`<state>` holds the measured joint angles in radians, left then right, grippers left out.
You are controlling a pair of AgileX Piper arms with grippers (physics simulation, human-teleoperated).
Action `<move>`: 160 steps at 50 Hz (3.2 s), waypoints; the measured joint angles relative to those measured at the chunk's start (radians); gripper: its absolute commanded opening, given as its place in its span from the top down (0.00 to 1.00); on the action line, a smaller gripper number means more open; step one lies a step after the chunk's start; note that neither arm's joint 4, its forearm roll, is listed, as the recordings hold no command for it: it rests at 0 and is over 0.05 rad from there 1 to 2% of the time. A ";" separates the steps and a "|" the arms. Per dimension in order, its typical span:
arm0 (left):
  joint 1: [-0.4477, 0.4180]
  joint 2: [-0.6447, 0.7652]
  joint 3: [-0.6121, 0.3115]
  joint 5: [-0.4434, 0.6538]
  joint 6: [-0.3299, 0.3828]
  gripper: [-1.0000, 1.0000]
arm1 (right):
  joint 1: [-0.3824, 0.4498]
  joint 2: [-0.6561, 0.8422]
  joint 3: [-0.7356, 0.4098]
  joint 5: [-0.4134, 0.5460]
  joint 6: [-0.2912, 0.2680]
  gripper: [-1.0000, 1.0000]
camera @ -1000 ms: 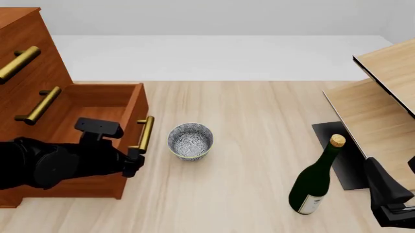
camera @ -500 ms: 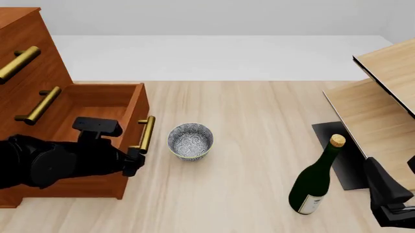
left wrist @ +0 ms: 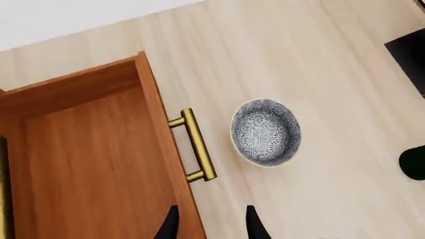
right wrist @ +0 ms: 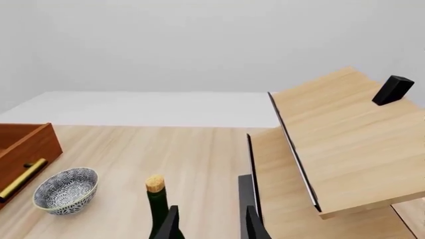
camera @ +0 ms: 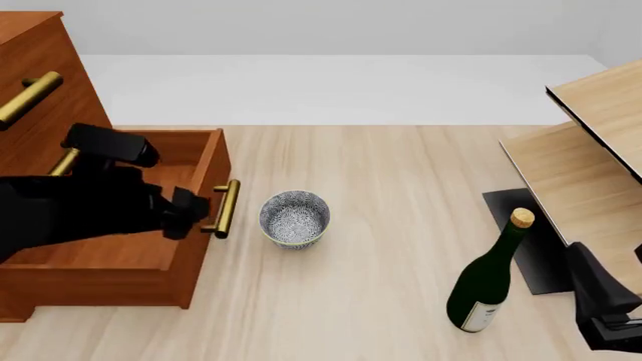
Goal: Put the wine bottle in the bottom drawer of the cabinet.
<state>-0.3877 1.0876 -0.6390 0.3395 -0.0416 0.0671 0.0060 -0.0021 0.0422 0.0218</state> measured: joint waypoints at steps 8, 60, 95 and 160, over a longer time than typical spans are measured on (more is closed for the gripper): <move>-0.038 -0.083 -0.082 0.078 0.016 0.00 | -0.007 -0.003 -0.004 -0.006 -0.004 0.00; -0.501 -0.059 -0.118 -0.352 0.009 0.00 | -0.038 -0.006 -0.013 -0.029 0.000 0.00; -0.687 0.257 -0.218 -0.509 0.134 0.00 | -0.034 -0.006 -0.005 -0.027 0.004 0.00; -0.751 0.629 -0.439 -0.550 0.194 0.00 | -0.024 -0.006 0.001 -0.014 0.021 0.00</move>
<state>-1.1389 1.7162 -1.0785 -0.2102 0.1523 0.0433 0.0004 -0.0008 0.0278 0.0431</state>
